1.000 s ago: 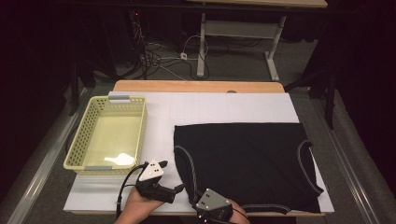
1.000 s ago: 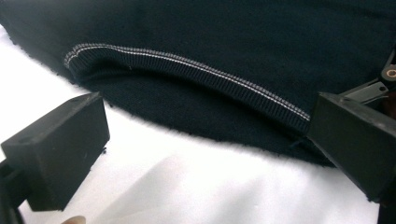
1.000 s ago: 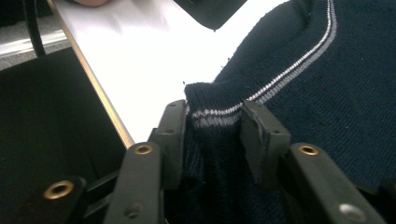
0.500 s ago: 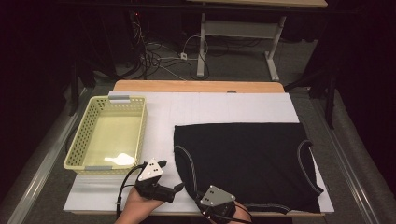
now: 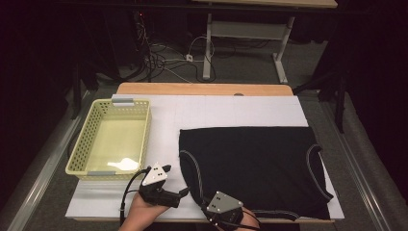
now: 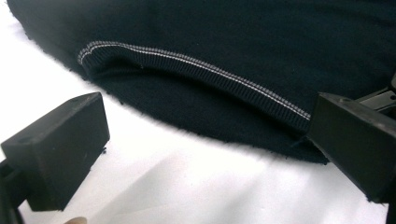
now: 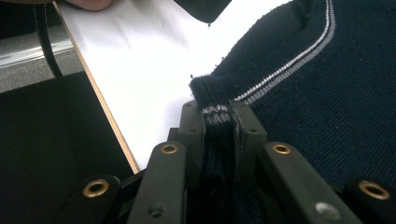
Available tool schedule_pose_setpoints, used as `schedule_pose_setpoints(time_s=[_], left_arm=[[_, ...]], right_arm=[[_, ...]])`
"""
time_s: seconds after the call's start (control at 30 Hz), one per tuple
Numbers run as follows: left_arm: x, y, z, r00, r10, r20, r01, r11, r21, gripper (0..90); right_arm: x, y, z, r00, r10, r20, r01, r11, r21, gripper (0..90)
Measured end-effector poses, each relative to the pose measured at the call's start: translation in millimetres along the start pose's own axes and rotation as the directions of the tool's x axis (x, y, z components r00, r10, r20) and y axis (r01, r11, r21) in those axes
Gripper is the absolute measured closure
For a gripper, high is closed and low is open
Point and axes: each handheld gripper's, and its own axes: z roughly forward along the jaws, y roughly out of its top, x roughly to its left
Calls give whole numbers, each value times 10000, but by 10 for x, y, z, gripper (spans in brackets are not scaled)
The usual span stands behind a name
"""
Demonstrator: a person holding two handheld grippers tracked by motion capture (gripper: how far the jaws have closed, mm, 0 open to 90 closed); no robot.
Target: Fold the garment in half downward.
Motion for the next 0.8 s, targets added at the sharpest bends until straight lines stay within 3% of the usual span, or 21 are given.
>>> schedule_pose_setpoints(time_s=[0.23, 0.4, 0.8], left_arm=[[10, 9, 3, 9999, -99, 30, 99, 9999, 35, 0], [14, 39, 22, 9996, -18, -267, 19, 10000, 40, 0], [57, 173, 190, 9993, -230, -280, 233, 9997, 110, 0]], right_arm=[[14, -2, -5, 10000, 4, 93, -4, 10000, 28, 781], [19, -8, -1, 9999, -50, 117, 51, 10000, -60, 781], [22, -7, -3, 9999, -53, 139, 54, 10000, -27, 780]])
